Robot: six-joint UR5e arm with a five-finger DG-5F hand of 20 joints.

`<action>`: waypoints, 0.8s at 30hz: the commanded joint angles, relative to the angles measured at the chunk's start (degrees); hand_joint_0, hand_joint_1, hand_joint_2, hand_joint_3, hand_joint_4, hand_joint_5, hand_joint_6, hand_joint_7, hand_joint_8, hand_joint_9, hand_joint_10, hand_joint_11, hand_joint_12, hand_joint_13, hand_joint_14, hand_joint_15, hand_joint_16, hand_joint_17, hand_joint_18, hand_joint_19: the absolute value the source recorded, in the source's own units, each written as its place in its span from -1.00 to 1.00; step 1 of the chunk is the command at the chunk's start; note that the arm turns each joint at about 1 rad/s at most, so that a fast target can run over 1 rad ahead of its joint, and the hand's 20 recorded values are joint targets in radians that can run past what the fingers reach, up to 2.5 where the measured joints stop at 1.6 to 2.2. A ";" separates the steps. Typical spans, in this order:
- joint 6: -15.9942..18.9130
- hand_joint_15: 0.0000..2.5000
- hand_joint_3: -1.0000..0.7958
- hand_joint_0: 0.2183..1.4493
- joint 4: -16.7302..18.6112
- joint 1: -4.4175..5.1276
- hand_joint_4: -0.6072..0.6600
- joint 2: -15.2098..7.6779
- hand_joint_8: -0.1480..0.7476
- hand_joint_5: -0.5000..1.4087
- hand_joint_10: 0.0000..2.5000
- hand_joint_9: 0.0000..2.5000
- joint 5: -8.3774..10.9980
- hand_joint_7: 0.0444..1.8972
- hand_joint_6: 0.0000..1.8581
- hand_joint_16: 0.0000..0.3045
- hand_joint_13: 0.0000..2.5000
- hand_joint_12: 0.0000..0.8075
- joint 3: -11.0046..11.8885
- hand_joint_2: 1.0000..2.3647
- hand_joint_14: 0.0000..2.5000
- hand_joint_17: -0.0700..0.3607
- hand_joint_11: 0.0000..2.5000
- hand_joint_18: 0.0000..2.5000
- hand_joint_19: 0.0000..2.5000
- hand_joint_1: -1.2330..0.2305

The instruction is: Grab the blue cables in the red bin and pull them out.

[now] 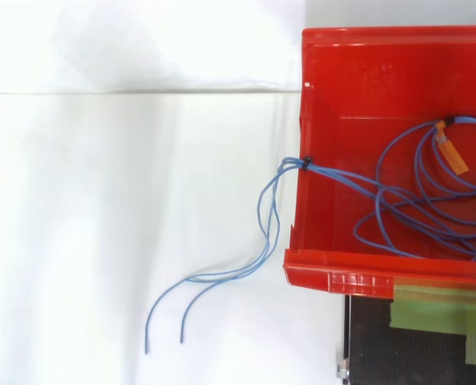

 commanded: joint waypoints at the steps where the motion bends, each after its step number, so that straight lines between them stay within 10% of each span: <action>1: -1.09 -0.76 -1.00 -0.09 -0.30 -0.22 0.21 -0.01 -0.10 -0.07 -0.99 -0.40 0.15 -0.81 -0.99 -0.66 -0.54 -0.13 0.02 -1.00 -0.99 -0.14 -0.69 -0.64 -0.64 -0.43; 4: -5.31 -0.76 -1.00 -0.09 -0.12 0.22 0.21 -0.09 -0.10 -0.07 -0.99 -0.40 0.24 -0.81 -0.99 -0.66 -0.54 -0.13 0.02 -1.00 -0.99 -0.14 -0.69 -0.64 -0.64 -0.43; 10: -26.67 -0.76 -1.00 -0.08 2.69 1.27 0.21 -0.18 -0.09 -0.06 -0.99 -0.40 3.67 -0.80 -0.99 -0.67 -0.54 -0.13 -0.07 -1.00 -0.99 -0.14 -0.69 -0.64 -0.64 -0.43; 15: -32.38 -0.76 -1.00 -0.08 2.60 1.62 0.21 -0.62 -0.09 -0.05 -0.99 -0.40 5.95 -0.80 -0.99 -0.67 -0.54 -0.13 -0.07 -1.00 -0.99 -0.14 -0.68 -0.64 -0.64 -0.43; 24: -40.73 -0.76 -1.00 -0.08 5.85 2.94 0.22 -7.83 -0.08 -0.05 -0.99 -0.40 6.83 -0.80 -0.99 -0.67 -0.54 -0.13 -0.07 -1.00 -0.99 -0.14 -0.69 -0.63 -0.64 -0.43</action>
